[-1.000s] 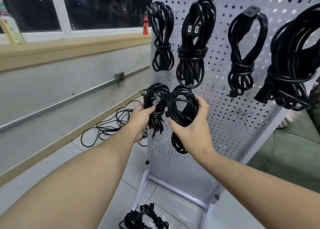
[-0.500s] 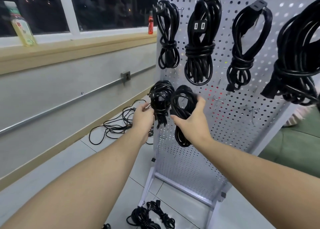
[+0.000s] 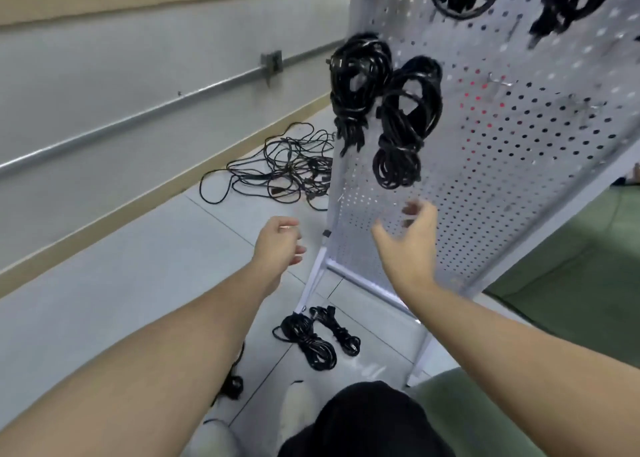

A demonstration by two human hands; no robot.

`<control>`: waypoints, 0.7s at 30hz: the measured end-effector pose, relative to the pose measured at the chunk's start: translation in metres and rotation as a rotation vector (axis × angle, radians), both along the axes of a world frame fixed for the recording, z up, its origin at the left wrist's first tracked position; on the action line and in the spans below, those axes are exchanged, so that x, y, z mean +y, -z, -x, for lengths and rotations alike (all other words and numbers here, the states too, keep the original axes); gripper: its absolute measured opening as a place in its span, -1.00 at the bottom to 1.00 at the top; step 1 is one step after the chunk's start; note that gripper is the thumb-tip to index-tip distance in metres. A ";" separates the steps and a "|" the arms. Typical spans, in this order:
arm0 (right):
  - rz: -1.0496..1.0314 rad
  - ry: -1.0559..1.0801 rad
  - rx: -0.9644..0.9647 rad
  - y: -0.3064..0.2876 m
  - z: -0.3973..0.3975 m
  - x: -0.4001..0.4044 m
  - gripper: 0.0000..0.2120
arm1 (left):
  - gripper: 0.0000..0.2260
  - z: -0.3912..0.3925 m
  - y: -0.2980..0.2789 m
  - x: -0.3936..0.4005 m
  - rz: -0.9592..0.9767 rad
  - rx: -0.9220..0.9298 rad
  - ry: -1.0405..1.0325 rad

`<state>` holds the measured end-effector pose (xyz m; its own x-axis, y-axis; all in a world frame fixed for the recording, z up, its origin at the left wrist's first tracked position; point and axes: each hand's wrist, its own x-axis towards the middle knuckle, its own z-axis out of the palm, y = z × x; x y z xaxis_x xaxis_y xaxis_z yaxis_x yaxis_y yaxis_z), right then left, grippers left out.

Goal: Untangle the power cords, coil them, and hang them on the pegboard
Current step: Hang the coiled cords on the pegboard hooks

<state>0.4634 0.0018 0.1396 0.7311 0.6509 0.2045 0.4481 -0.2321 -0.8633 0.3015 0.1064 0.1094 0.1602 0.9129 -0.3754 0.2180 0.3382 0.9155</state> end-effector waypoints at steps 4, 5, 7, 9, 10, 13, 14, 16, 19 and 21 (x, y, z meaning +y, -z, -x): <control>0.200 -0.090 0.095 0.076 0.006 -0.006 -0.59 | -0.82 0.020 0.080 -0.019 0.176 0.082 0.010; 0.311 -0.159 0.175 0.095 0.008 -0.004 -0.63 | -0.84 0.023 0.103 -0.024 0.232 0.118 0.013; 0.543 -0.290 0.241 0.134 0.010 0.002 -0.70 | -0.93 0.026 0.148 -0.031 0.363 0.186 0.011; 0.705 -0.365 0.213 0.172 0.010 0.012 -0.73 | -0.95 0.024 0.188 -0.035 0.513 0.215 0.014; 0.771 -0.391 0.216 0.190 0.010 0.019 -0.73 | -0.91 0.021 0.208 -0.036 0.583 0.207 0.003; 0.985 -0.488 0.196 0.239 0.009 0.040 -0.66 | -0.84 0.010 0.263 -0.035 0.714 0.169 -0.126; 1.048 -0.510 0.190 0.255 0.007 0.047 -0.60 | -0.80 0.005 0.279 -0.036 0.739 0.152 -0.182; 1.139 -0.510 0.193 0.287 0.003 0.058 -0.46 | -0.65 -0.007 0.312 -0.036 0.765 0.092 -0.267; 1.201 -0.497 0.189 0.326 -0.004 0.068 -0.29 | -0.34 -0.023 0.348 -0.038 0.799 0.003 -0.360; 1.243 -0.490 0.175 0.342 -0.009 0.070 -0.36 | -0.14 -0.030 0.371 -0.042 0.800 -0.021 -0.436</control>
<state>0.4721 0.0717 -0.2028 0.3267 0.5349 -0.7792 0.6163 -0.7456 -0.2535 0.3320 0.0643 -0.2621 -0.1246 0.3625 -0.9236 -0.0921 0.9226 0.3745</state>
